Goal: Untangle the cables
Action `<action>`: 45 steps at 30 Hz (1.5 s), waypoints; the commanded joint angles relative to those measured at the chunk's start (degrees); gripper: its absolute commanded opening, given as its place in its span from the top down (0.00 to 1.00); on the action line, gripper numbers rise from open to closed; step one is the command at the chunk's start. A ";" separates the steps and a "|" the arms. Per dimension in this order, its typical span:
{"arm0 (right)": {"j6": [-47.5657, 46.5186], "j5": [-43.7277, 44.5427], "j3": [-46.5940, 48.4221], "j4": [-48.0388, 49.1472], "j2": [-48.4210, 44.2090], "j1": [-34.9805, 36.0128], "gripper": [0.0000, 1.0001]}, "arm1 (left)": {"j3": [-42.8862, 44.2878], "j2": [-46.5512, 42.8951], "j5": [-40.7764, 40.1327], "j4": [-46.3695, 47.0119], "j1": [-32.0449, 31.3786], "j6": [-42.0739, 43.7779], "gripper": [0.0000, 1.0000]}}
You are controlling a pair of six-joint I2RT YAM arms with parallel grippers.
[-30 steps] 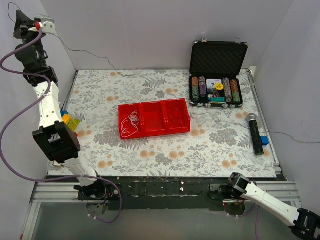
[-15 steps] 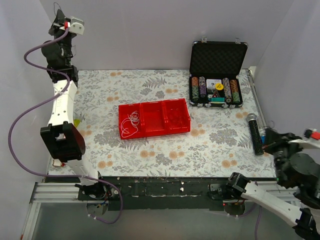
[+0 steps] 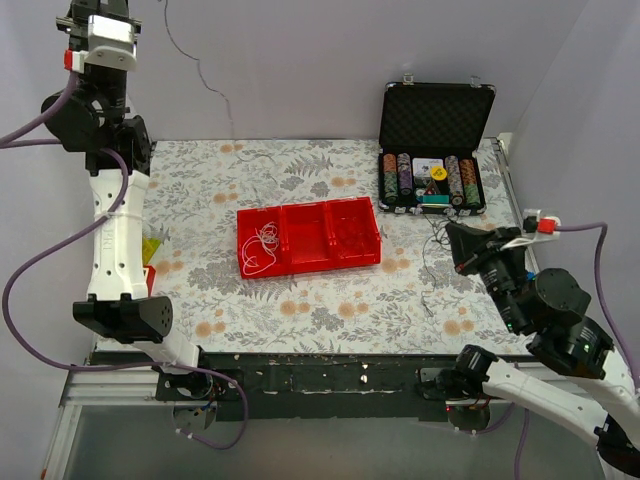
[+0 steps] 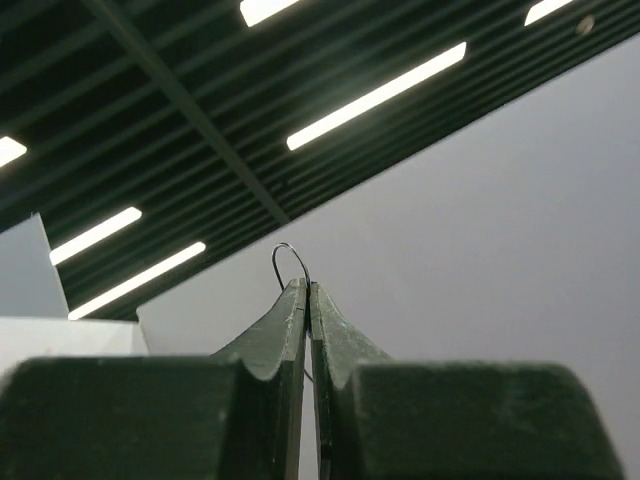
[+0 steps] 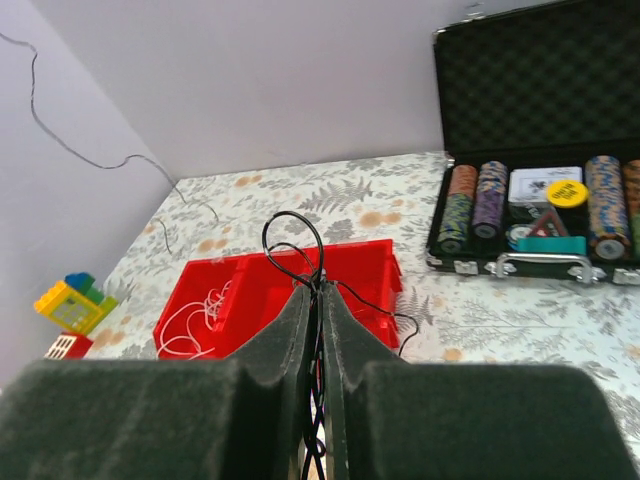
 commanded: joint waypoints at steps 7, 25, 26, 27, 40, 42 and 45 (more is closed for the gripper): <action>-0.40 -7.43 -4.55 10.35 4.84 0.02 0.99 | 3.22 0.46 5.45 -0.78 -8.30 -4.23 1.00; 1.28 -5.50 -10.10 10.00 2.73 0.02 0.99 | -6.82 -2.01 3.34 -0.78 -19.91 5.44 1.00; 1.28 -5.41 -10.27 9.91 2.73 0.02 0.99 | -6.56 -1.84 3.25 -0.52 -20.09 5.88 1.00; 1.36 -5.32 -10.36 9.91 2.55 0.02 0.99 | -6.03 -1.66 3.16 -0.51 -20.18 6.15 1.00; 2.42 -3.39 -10.97 7.19 0.27 0.02 0.99 | -7.16 -1.57 2.19 1.24 -22.02 8.96 1.00; 2.51 -3.21 -10.98 6.84 0.00 0.02 0.99 | -9.01 -2.27 2.19 1.86 -22.29 9.31 1.00; 2.60 -2.77 -10.98 6.22 -0.43 0.02 0.99 | -11.03 -2.89 1.84 1.95 -22.73 9.40 1.00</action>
